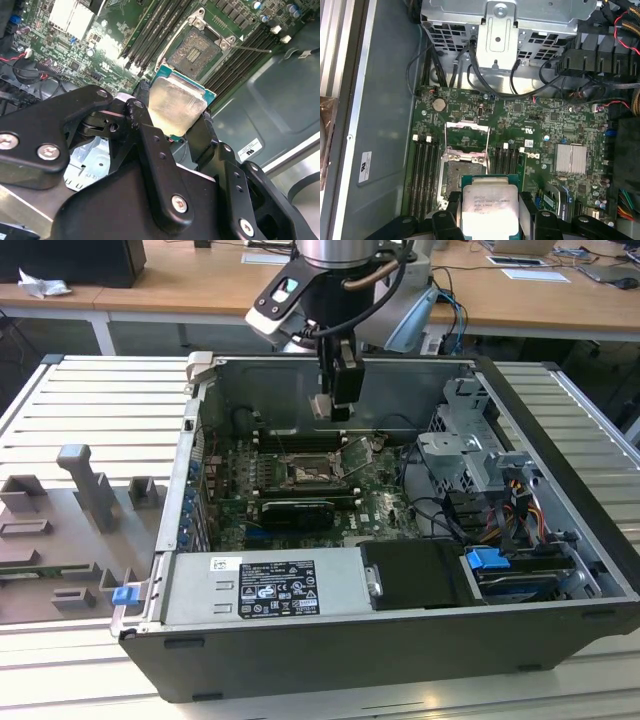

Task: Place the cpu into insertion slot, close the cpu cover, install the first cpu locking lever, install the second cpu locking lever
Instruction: 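Place the cpu into insertion slot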

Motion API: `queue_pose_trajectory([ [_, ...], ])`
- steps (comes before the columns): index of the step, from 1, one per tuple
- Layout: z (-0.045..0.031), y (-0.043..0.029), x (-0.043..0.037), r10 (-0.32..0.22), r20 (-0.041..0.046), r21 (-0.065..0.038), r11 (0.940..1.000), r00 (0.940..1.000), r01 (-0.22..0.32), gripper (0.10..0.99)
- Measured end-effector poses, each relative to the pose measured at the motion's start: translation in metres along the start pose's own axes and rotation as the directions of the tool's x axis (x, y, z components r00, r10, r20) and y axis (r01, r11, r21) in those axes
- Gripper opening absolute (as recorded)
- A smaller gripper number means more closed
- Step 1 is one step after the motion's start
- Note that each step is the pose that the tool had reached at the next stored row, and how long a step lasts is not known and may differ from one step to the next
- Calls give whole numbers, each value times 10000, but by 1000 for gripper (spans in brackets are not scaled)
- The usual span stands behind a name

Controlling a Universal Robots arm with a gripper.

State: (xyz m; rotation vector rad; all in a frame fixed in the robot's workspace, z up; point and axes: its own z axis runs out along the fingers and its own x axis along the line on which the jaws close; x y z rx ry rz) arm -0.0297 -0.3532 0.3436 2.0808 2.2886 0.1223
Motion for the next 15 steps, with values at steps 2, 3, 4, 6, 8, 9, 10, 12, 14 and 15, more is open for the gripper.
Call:
queue_pose_trajectory([
  [2,18,-2,-1,26,3,0,10000,10000,-26,541],
  [3,30,-3,-1,50,5,0,10000,10000,-50,541],
  [4,39,-4,-1,73,8,-1,10000,10000,-73,541],
  [6,74,-7,-1,153,15,-2,9999,9999,-153,541],
  [8,104,-10,-2,208,20,-3,9998,9998,-208,541],
  [9,115,-10,-2,228,23,-3,9997,9997,-228,541],
  [10,120,-11,-2,233,23,-3,9997,9997,-233,541],
  [12,128,-12,-3,235,23,-3,9997,9997,-235,541],
  [14,136,-12,-3,236,23,-3,9997,9997,-236,541],
  [15,140,-13,-3,236,23,-3,9997,9997,-236,541],
])
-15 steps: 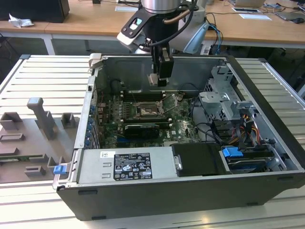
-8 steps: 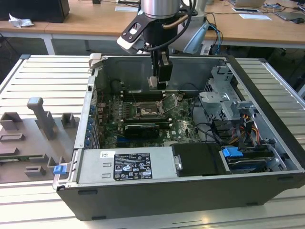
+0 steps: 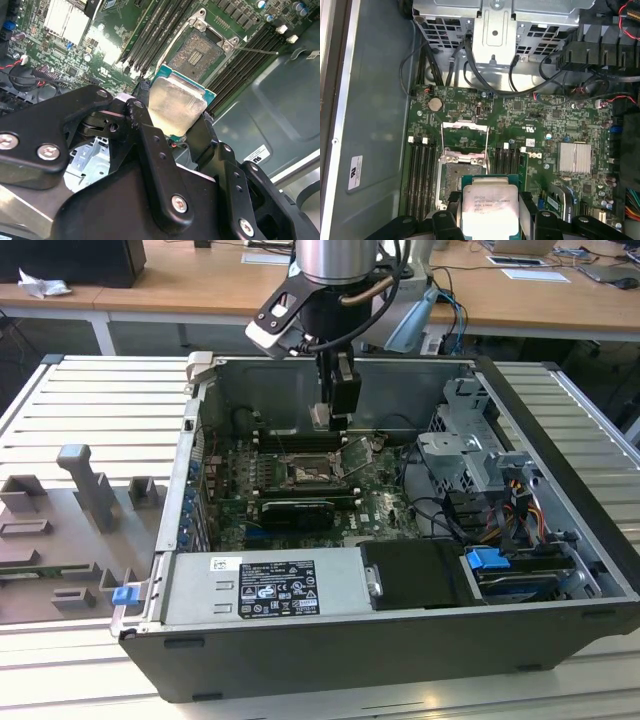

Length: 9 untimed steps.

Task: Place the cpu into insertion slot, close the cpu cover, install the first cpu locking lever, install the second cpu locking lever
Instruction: 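Place the cpu into insertion slot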

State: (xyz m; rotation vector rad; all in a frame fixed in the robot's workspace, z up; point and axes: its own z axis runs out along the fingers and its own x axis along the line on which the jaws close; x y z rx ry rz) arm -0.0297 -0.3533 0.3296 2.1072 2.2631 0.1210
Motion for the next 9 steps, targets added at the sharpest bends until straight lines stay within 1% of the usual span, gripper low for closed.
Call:
queue_pose_trajectory([
  [9,35,-3,-1,0,-1,0,10000,10000,0,541],
])
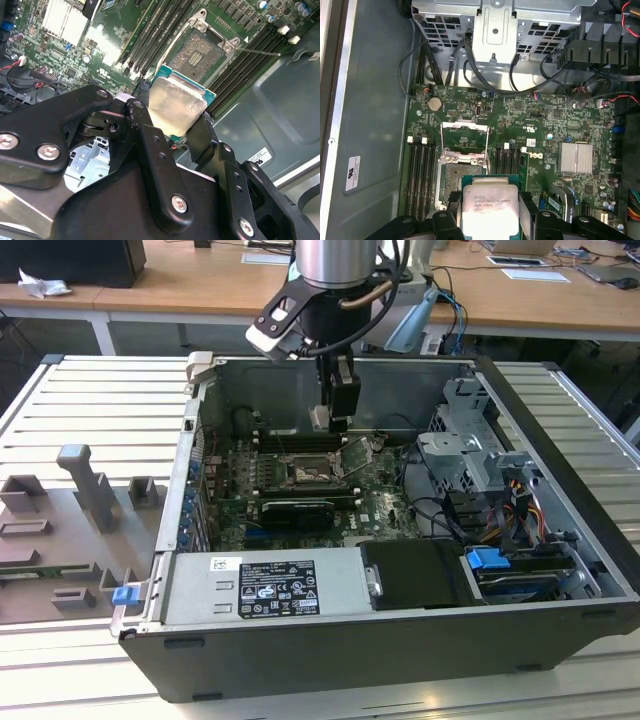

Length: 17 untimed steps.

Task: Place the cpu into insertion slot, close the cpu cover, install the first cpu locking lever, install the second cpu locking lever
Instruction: 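Place the cpu into insertion slot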

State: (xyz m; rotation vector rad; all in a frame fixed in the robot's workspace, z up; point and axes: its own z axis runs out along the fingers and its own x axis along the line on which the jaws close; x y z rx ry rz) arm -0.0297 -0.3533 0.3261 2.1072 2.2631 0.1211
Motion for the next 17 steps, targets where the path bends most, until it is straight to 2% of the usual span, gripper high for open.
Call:
queue_pose_trajectory([
  [17,81,-7,-2,1,1,0,10000,10000,-1,541],
])
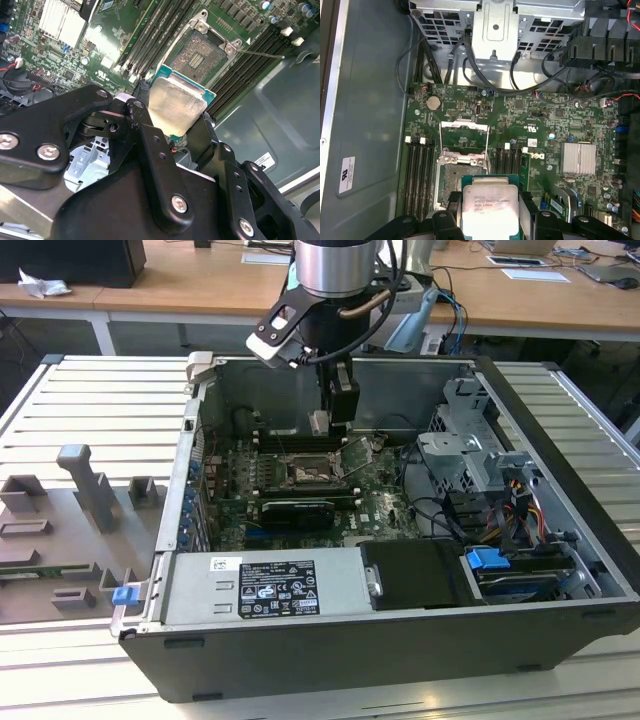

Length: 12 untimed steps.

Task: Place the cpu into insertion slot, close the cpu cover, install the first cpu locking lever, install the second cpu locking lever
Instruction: 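Place the cpu into insertion slot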

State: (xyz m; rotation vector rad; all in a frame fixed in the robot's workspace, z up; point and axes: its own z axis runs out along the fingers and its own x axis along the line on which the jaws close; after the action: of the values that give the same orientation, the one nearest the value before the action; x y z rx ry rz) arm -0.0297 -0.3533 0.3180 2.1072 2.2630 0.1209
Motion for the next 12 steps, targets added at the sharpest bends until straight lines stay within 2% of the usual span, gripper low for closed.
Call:
queue_pose_trajectory([
  [6,39,-5,-1,3,-3,-2,10000,10000,-3,541],
  [10,122,-14,-2,54,4,-1,10000,10000,-54,541],
  [12,198,-22,-4,459,41,-9,9989,9989,-459,541],
])
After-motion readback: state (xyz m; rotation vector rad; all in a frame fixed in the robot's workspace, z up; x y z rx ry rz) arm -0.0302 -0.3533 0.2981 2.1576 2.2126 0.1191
